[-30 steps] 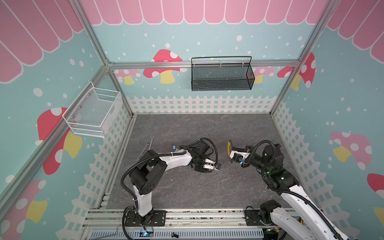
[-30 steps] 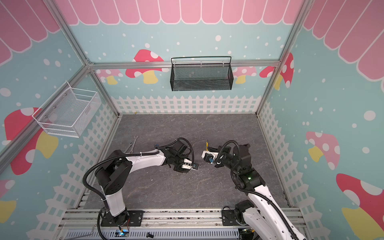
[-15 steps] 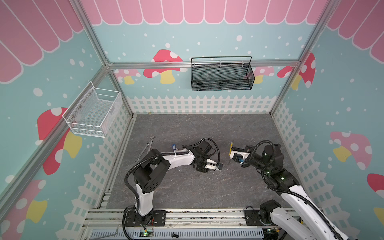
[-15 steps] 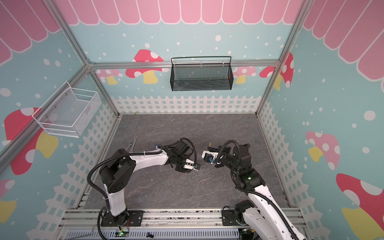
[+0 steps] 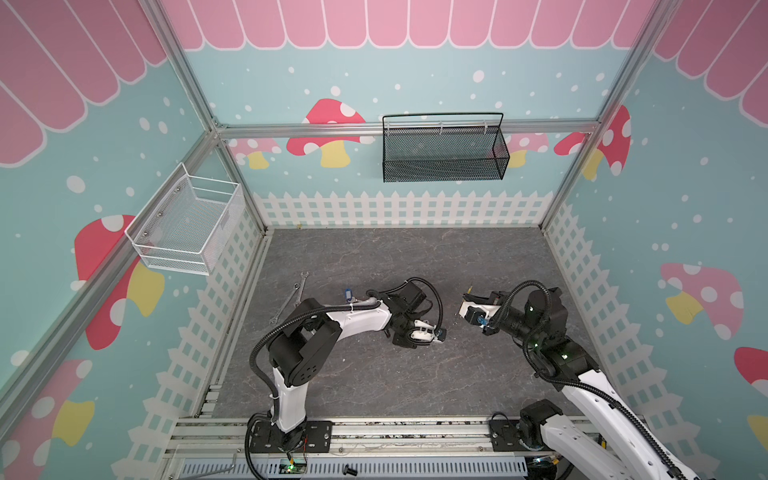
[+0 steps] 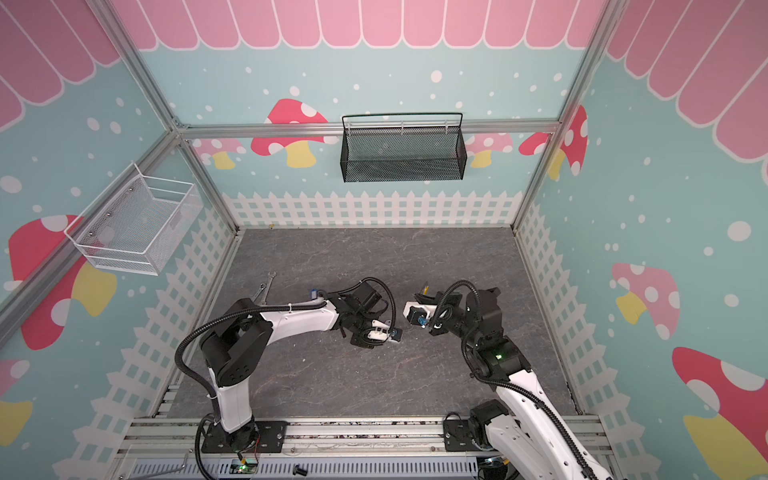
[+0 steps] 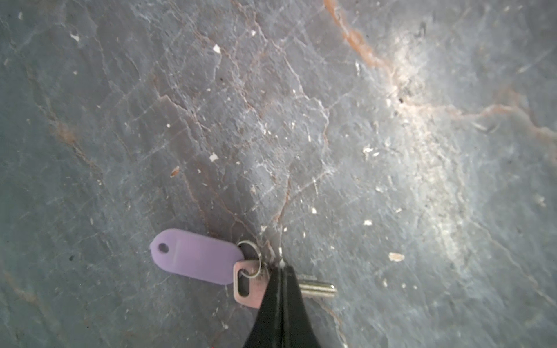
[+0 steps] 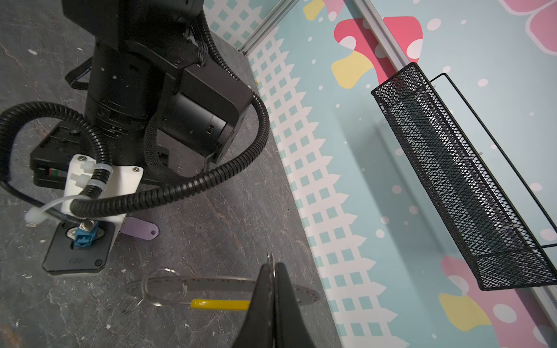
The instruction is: Put the keys on the keyring
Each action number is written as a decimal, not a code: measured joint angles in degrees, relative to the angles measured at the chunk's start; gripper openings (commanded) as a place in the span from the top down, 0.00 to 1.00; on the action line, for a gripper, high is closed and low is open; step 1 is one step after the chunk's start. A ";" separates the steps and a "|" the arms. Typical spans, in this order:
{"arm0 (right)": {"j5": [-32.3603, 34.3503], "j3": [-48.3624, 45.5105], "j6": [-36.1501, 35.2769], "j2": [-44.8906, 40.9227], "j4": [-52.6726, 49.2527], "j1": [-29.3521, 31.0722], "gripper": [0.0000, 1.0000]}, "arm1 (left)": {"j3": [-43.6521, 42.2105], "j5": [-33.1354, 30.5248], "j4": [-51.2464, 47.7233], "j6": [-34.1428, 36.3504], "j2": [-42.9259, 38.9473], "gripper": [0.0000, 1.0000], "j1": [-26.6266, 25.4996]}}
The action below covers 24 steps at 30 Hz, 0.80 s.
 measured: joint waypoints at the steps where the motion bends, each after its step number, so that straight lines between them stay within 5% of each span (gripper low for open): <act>1: -0.09 0.00 0.00 -0.02 0.00 0.00 1.00 | -0.04 -0.15 -0.13 -1.05 -0.09 1.00 -0.15; 11: -0.22 -0.50 0.04 -1.07 0.46 0.00 1.00 | -5.09 -2.56 -1.36 -19.32 -6.80 0.93 -2.34; 18: -0.26 -1.01 0.24 -2.21 0.92 0.00 1.00 | -8.66 -9.25 2.03 -32.85 -10.38 0.73 -4.63; 24: -0.11 -1.09 1.38 -4.83 1.77 0.00 1.00 | -3.52 -12.90 3.13 -42.75 -5.95 0.61 -4.52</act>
